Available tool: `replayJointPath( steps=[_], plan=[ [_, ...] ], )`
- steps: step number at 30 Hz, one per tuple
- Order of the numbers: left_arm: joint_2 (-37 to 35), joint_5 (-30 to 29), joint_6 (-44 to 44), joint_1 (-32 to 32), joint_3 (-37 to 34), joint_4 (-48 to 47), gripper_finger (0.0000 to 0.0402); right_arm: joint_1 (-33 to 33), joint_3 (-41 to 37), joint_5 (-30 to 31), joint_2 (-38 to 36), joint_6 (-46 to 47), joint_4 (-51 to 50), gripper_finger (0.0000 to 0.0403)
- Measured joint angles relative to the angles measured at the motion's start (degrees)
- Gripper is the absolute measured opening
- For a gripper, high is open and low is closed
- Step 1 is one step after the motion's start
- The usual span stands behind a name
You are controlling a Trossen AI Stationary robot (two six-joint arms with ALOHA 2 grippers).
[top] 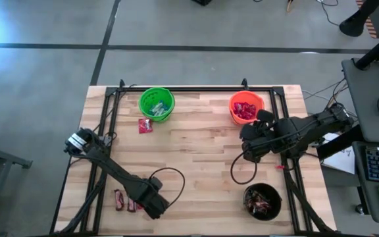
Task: Sort candy
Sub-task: Put the red candy into the orange bucket
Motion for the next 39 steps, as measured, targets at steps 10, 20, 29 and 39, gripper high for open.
replayJointPath(
  steps=[10,20,29,39],
  plan=[
    [-0.02,1.12,-0.06,0.00,-3.54,2.10,0.0239,0.00,0.02,-0.02,0.00,-0.01,-0.02,0.0153],
    [-0.06,1.82,1.48,0.07,-4.59,4.33,0.0169,0.00,0.02,0.00,0.00,-0.15,-0.02,0.0153],
    [-0.07,3.32,2.13,0.05,-4.57,5.00,0.0022,0.00,0.01,0.00,0.00,-0.47,-0.02,0.0153],
    [-0.35,3.74,4.19,0.07,-4.55,6.90,0.0002,0.00,0.00,0.00,0.00,-0.49,-0.02,0.0153]
  ],
)
